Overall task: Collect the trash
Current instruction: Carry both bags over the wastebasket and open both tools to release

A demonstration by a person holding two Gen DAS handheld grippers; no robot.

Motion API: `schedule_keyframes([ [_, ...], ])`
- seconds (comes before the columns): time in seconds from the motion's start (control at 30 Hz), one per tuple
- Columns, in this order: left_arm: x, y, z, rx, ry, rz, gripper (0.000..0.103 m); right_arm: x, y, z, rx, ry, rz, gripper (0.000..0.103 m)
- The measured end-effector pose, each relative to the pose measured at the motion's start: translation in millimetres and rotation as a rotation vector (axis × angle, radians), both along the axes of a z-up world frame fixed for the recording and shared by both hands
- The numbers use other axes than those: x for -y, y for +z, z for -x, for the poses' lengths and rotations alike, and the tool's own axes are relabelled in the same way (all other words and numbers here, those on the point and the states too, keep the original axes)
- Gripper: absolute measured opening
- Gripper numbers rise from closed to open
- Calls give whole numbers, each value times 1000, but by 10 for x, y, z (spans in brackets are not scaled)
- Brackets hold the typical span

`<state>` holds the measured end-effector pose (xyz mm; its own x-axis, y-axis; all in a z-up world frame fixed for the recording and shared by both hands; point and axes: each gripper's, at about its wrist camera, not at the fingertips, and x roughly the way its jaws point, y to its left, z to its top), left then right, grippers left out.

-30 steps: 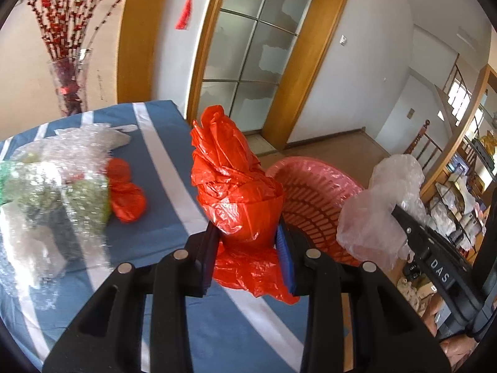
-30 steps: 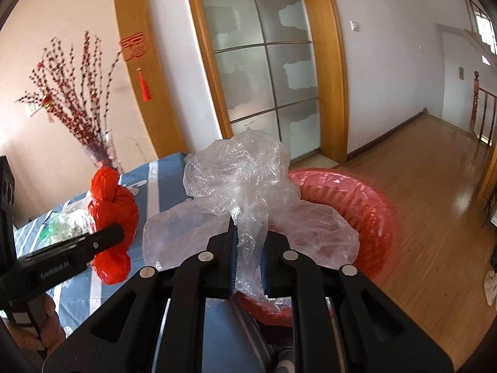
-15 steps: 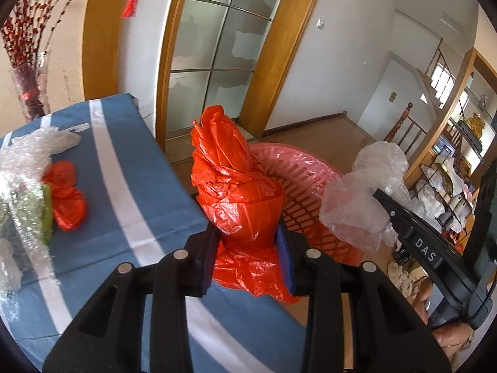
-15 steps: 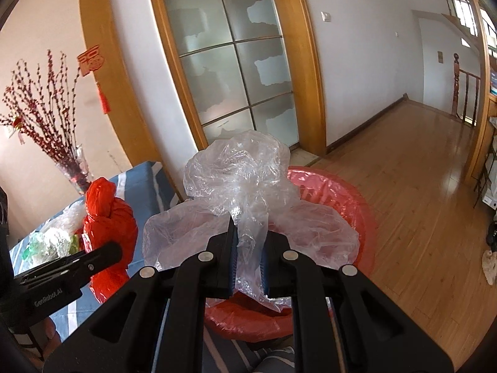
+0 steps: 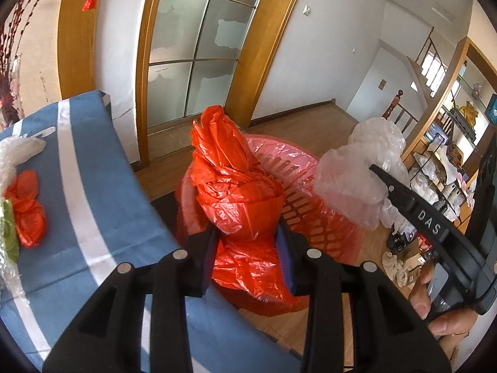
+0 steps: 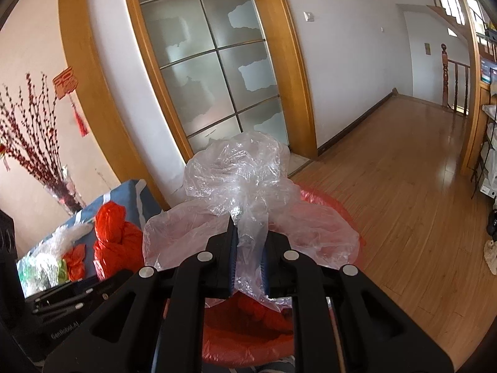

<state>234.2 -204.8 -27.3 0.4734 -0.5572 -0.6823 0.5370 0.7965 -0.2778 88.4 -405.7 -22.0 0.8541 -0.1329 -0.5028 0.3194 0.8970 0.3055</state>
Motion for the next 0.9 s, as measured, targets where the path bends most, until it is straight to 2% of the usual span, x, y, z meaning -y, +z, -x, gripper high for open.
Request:
schedule_keyframes([
  [0.1,84,-34,-58,-12,-10,-1,36,105,-20,-43,5,-15,-28,16],
  [0.33,157,-183,-148,-47,-10,-25,53,271,-126,-121,-17,-34,-107,49],
  [0.43,119,-223,-156,-54,3,-34,56,279,-146,-87,-21,-41,-103,53],
  [0.63,-94,-202,-83,-28,56,-45,63,291,-166,-20,-33,-56,-103,54],
  [0.9,-590,-69,63,28,155,-51,67,94,-78,65,-34,-24,-28,54],
])
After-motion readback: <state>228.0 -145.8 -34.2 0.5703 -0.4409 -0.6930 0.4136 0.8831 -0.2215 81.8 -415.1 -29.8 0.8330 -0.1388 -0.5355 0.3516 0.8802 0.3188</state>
